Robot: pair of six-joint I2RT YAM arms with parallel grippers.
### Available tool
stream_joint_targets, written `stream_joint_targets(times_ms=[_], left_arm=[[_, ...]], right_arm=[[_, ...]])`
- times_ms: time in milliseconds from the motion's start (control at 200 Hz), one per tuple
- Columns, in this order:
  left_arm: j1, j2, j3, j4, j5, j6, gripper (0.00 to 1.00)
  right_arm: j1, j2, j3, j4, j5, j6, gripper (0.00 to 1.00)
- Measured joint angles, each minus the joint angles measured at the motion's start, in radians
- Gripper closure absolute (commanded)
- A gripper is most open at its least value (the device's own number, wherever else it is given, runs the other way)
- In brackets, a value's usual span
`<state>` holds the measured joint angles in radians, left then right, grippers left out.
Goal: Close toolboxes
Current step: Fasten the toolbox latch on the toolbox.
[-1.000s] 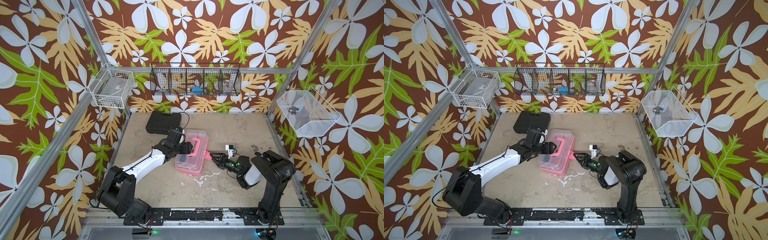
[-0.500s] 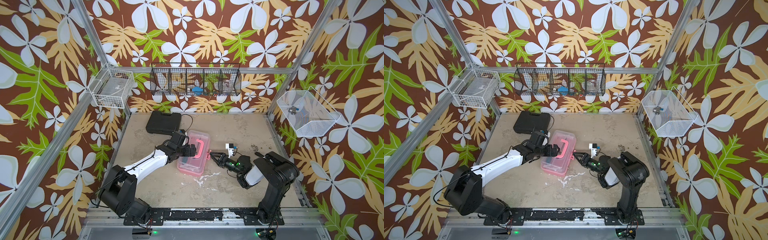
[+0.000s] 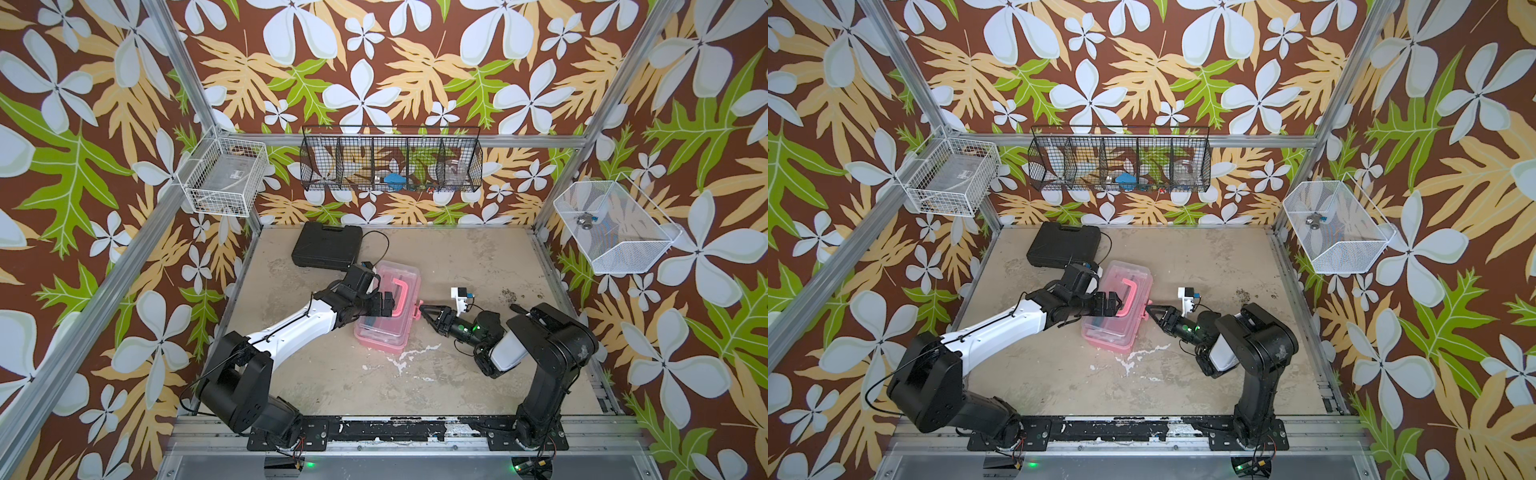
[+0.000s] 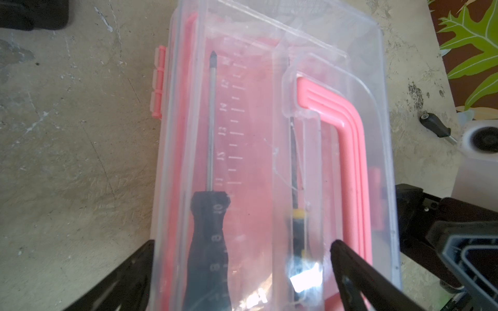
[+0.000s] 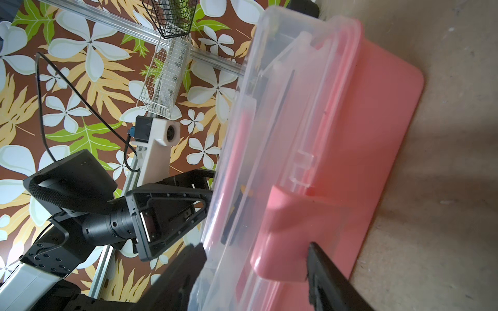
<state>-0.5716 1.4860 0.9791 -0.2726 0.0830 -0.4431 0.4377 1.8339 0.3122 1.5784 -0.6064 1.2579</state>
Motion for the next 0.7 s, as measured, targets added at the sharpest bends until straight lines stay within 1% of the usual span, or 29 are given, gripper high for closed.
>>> stream_joint_targets(times_ms=[165,270,440,701], left_arm=[[-0.007,0.007,0.0,0.0,-0.009,0.0,0.01],[-0.008,0.007,0.0,0.001,-0.014,-0.006,0.02],[-0.009,0.008,0.0,0.001,-0.019,-0.012,0.03],[-0.017,0.008,0.0,0.003,-0.022,-0.019,0.03]], right_arm=[[0.01,-0.035,0.008,-0.053,0.001,-0.029,0.38],[0.014,-0.031,0.013,-0.072,0.002,-0.037,0.43],[0.018,-0.014,0.028,-0.102,0.004,-0.04,0.47],[0.022,-0.023,0.047,-0.169,0.008,-0.063,0.48]])
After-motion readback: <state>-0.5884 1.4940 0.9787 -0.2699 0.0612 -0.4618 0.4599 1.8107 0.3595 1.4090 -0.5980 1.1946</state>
